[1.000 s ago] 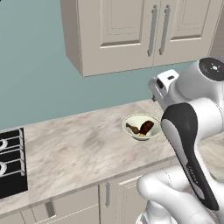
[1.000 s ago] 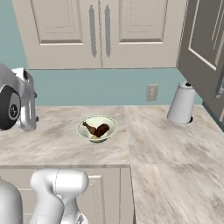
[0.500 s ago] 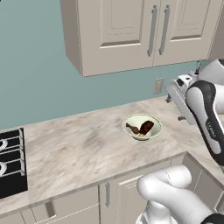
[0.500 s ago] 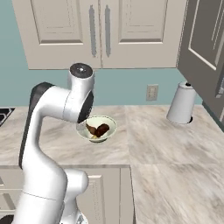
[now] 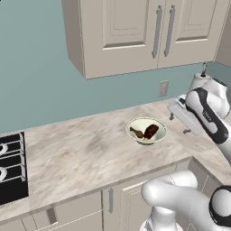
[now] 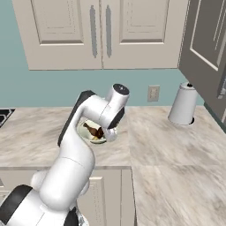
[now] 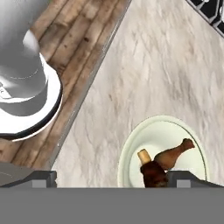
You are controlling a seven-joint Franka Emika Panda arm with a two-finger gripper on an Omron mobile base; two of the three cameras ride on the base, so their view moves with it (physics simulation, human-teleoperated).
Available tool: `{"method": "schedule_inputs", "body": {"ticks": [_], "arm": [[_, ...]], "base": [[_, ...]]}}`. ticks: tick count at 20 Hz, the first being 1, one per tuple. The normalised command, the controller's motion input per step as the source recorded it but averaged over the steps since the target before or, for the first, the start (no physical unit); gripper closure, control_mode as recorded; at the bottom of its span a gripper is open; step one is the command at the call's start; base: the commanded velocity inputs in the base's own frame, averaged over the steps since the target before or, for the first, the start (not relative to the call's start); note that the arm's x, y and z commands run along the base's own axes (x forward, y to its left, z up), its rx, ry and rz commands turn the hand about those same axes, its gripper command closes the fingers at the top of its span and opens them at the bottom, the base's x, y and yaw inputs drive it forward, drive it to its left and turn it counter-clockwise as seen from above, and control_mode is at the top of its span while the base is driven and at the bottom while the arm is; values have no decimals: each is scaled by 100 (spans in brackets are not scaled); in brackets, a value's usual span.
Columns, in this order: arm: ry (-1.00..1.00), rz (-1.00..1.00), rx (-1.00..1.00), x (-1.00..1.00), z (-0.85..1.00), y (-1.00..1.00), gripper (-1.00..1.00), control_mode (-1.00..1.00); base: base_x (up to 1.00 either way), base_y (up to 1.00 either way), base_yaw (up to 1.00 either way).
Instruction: Place the bowl with the squash and lemon on the top shelf of the fridge. Place the bowl with the steak and chicken drumstick on the second highest shelf of the fridge.
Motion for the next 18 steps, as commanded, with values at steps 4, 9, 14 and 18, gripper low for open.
{"method": "schedule_inputs", "body": {"ticks": [4,9,14,18], "arm": [[0,21,0,19,-89,-1,-100,-100],[-9,22,0,27,-57,0,-100,-100],[-13,13,0,54,-34,0,-100,-100],[-9,8,0,47,-38,0,-100,-100]], "base": [[0,0,0],[0,0,0],[0,0,0],[0,0,0]]}}
